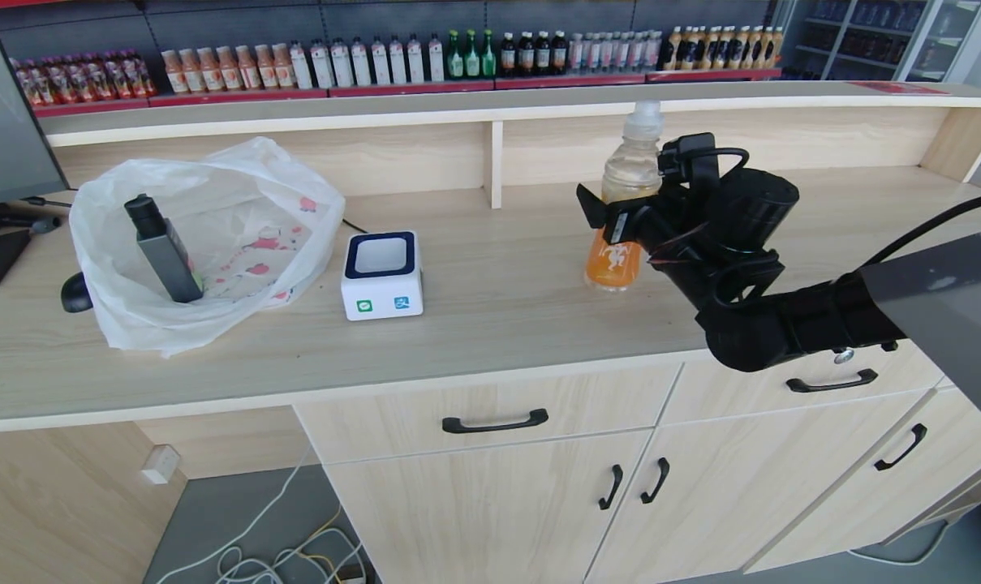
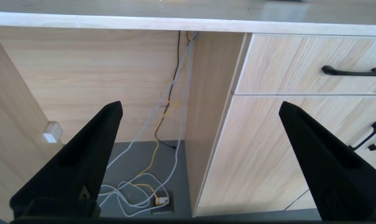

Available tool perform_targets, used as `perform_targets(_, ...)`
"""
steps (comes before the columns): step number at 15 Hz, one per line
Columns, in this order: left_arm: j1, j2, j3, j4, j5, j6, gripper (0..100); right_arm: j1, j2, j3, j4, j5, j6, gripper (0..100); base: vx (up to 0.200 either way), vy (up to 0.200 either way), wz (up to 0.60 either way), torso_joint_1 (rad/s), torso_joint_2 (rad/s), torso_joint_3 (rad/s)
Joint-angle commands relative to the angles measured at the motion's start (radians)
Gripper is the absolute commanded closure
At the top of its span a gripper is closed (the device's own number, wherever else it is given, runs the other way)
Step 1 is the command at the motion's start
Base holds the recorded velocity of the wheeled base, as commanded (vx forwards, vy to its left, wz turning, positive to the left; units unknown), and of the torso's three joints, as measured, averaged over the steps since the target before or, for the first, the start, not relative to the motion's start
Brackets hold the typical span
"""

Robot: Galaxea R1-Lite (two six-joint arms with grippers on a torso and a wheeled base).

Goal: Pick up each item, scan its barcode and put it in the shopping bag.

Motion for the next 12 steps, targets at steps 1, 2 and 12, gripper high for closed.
perform_targets(1,0.001,0.000,0.000,0.000,0.000,0.000,0,0.000,-0.001,0.000,-0.002,0.000,0.000,100,0.000,0.000,0.00,0.000,0.00,0.000)
perform_targets(2,0.001,0.000,0.000,0.000,0.000,0.000,0,0.000,-0.001,0.003,-0.002,-0.002,0.000,100,0.000,0.000,0.00,0.000,0.00,0.000)
perform_targets(12,-0.001,0.000,0.000,0.000,0.000,0.000,0,0.002,-0.014,0.004,-0.016,0.000,0.001,100,0.000,0.000,0.00,0.000,0.00,0.000)
